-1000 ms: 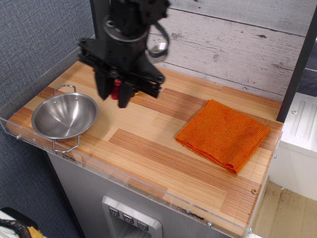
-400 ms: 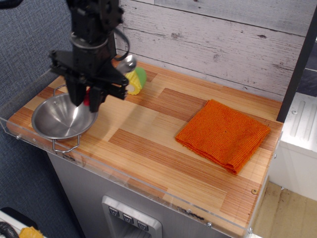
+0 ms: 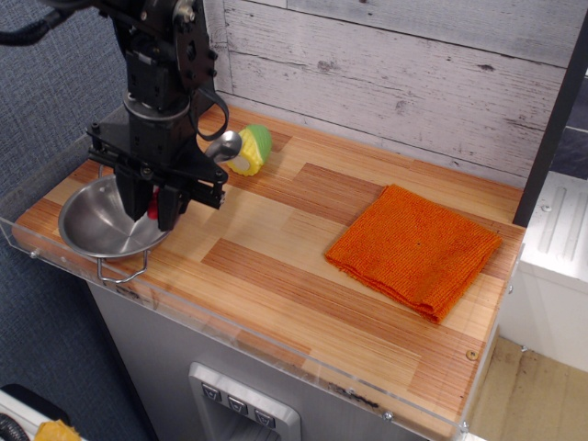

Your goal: Move the spoon close to the right of the bowl

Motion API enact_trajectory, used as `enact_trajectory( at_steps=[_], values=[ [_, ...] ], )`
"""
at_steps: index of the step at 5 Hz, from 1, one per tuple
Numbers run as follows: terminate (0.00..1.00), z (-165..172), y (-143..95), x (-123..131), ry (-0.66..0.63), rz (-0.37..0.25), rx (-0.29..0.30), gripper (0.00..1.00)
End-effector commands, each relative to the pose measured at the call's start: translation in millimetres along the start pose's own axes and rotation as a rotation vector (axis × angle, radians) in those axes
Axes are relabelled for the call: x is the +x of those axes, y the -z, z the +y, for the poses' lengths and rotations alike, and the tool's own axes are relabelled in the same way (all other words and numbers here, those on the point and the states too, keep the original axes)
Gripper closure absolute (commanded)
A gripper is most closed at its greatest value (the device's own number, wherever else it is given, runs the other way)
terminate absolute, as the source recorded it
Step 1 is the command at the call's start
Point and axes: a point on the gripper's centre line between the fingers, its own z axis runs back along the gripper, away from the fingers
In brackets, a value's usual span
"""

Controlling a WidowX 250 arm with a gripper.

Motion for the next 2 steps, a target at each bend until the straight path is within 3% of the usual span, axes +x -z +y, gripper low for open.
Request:
enact_trajectory(
  at_steps=[1,2],
  values=[
    [0.00,-17.0,6.1,-6.3,0.043,0.014,0.014,1.00],
    [0.00,-23.6,11.8,-9.2,0.049,0.023,0.017,1.00]
  ],
)
